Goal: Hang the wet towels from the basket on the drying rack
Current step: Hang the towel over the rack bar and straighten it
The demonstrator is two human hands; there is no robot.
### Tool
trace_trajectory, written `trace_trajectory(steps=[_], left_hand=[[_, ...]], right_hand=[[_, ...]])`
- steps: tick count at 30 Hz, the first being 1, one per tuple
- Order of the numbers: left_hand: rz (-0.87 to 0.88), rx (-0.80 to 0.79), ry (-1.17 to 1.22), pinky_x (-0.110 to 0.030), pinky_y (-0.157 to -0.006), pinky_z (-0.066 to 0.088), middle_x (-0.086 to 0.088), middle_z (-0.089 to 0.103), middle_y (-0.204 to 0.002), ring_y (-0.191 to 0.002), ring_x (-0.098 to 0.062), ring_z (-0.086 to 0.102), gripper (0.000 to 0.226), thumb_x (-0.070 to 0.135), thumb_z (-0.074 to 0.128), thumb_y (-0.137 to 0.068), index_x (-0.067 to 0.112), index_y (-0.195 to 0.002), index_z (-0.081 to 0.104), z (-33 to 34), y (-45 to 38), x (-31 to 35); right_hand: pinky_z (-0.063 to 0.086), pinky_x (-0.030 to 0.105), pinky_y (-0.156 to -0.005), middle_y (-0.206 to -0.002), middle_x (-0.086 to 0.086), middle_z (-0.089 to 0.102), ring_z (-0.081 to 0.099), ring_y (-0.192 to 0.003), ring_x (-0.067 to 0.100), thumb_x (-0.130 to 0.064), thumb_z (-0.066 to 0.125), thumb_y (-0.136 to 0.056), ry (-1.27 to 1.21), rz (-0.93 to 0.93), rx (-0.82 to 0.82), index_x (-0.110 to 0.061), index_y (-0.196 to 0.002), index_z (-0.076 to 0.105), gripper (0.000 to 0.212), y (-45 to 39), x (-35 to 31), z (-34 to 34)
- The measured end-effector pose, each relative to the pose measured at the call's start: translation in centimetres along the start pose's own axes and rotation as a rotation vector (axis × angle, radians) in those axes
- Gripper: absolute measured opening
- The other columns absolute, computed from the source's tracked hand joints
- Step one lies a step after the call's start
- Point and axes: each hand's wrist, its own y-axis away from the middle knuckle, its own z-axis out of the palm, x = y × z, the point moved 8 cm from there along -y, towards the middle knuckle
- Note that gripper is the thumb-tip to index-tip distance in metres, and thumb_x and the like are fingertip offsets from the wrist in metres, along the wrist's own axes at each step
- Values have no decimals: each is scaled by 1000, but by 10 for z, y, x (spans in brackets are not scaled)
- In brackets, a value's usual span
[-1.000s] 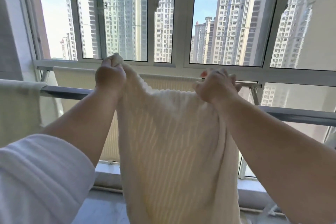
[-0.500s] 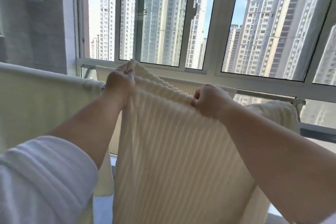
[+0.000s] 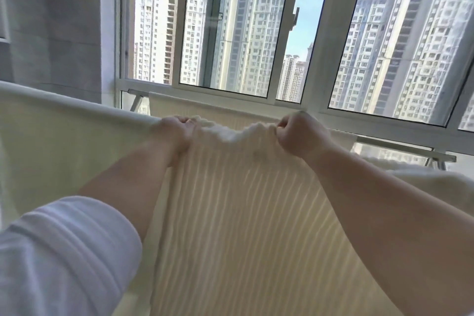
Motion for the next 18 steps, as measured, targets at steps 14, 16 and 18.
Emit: trace_trajectory(steps=[14,16,18], left_hand=[[140,16,-404,-42,-96,46,-15,62,-114,-107,-34,56,24,20,49,-87,15,-104,65,0,-14,2],[132,-1,-554,-47,-100,41,-16,49,-125,-116,-36,46,30,22,47,-88,16,-114,62,9,-6,5],[179,33,-637,-48,-101,35,-16,41,-129,-121,-37,38,35,21,47,-89,17,-122,57,14,6,18]], right_hand=[[28,45,-103,-132,-4,47,40,-128,21,-44,47,-93,111,-212,-251,-29,-132,52,42,29,-57,65],[28,44,-104,-131,-4,50,42,-127,20,-43,49,-92,67,-191,-216,-28,-131,54,42,33,-49,59],[30,41,-103,-127,-3,55,46,-124,19,-39,50,-92,19,-176,-153,-26,-125,59,37,37,-42,51]])
